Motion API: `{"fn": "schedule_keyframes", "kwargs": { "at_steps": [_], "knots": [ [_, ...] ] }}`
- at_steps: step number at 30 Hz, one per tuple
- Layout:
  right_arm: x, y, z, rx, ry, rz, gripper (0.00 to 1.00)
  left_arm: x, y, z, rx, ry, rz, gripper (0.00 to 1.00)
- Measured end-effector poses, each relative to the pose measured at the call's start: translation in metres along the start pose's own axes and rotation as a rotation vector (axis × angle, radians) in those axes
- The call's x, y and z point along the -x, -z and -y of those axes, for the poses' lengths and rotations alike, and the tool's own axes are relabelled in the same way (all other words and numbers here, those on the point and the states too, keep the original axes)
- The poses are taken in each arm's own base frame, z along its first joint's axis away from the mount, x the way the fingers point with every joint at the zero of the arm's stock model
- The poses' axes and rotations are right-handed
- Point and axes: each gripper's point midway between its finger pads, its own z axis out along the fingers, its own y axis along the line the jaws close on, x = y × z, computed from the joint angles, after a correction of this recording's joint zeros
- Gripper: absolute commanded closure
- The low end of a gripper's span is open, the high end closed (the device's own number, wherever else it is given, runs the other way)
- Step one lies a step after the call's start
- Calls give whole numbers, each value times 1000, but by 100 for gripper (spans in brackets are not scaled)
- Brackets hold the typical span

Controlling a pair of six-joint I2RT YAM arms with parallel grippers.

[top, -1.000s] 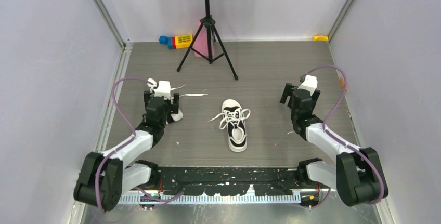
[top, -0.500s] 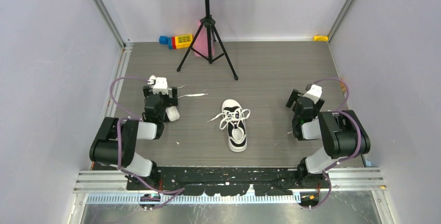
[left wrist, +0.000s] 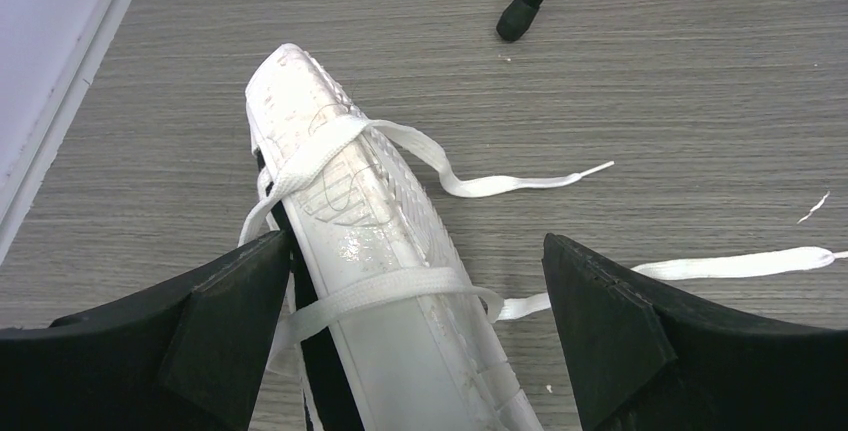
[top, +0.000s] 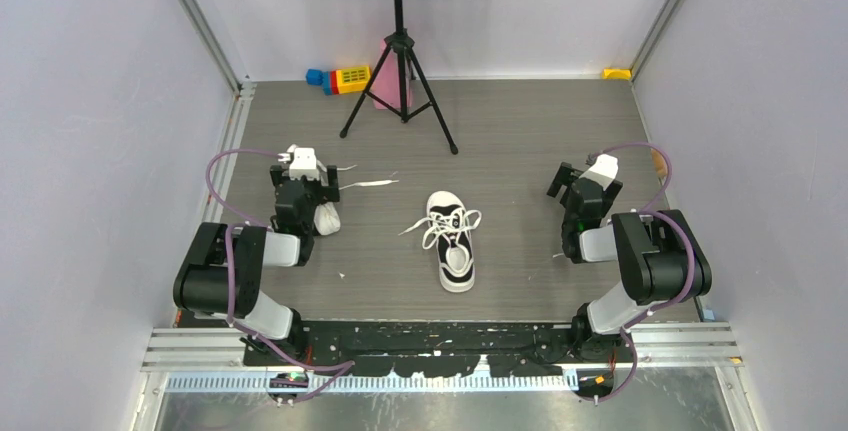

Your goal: Tie the shoes

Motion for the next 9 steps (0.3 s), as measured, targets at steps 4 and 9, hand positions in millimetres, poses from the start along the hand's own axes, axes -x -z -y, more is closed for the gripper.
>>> {"fn": "schedule_keyframes", "kwargs": {
  "at_steps": [4, 9],
  "knots": [
    [0, 0, 0, 2, 0, 0, 4, 0, 0, 0, 0, 2, 0, 0],
    [0, 0, 0, 2, 0, 0, 4, 0, 0, 0, 1, 9, -1, 0]
  ]
}}
